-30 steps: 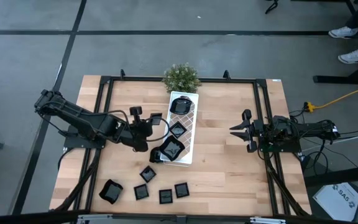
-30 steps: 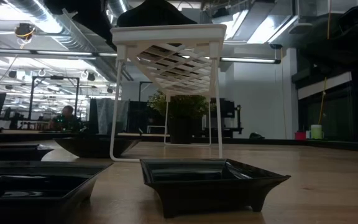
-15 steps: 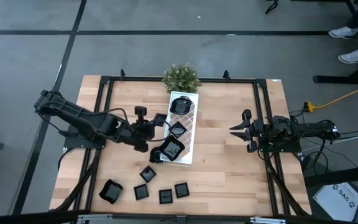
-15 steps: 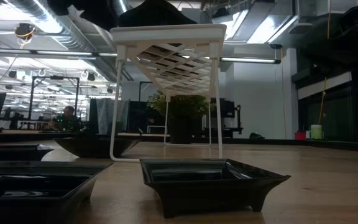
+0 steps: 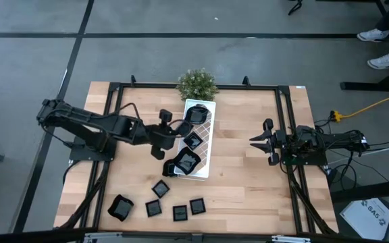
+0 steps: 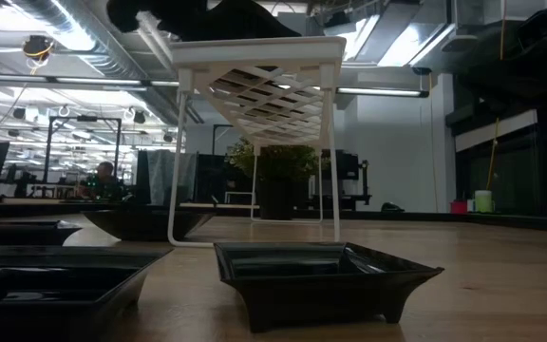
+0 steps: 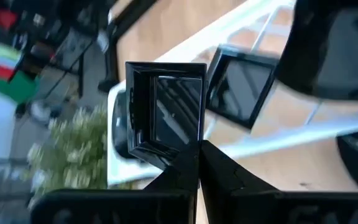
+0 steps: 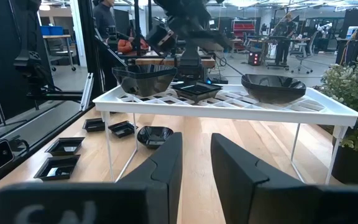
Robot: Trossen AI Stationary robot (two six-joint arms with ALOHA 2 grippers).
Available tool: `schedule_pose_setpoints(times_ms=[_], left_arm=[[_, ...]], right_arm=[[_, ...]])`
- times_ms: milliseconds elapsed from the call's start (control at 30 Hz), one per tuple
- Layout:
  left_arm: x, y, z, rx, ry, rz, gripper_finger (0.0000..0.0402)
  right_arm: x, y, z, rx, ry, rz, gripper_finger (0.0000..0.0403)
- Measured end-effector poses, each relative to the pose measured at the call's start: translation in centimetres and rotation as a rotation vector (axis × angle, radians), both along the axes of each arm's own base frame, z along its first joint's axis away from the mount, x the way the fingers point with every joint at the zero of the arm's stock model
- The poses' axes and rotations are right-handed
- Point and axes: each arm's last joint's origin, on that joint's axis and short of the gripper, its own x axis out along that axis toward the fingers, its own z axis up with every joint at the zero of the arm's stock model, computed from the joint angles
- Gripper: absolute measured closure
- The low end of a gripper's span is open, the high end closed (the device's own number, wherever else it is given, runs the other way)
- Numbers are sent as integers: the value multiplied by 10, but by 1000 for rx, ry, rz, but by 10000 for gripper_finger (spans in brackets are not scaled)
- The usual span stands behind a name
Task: Pick & Place Mini shaped plates
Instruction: Stack the square plate on top of the square plate on the shelf
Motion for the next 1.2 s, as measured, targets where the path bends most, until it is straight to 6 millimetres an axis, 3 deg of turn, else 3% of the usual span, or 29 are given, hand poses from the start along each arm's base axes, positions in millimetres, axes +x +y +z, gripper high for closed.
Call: schedule_pose_setpoints(times_ms=[267, 567, 1200], left_arm=[[10, 5, 8, -79, -80, -155, 398], [23, 17, -3, -186, -57, -228, 398], [27, 39, -6, -370, -76, -220, 398]], right_arm=[[0, 0, 0, 0, 0, 0, 318], [0, 0, 0, 0, 0, 0, 318], [0, 0, 0, 0, -1, 0, 318]])
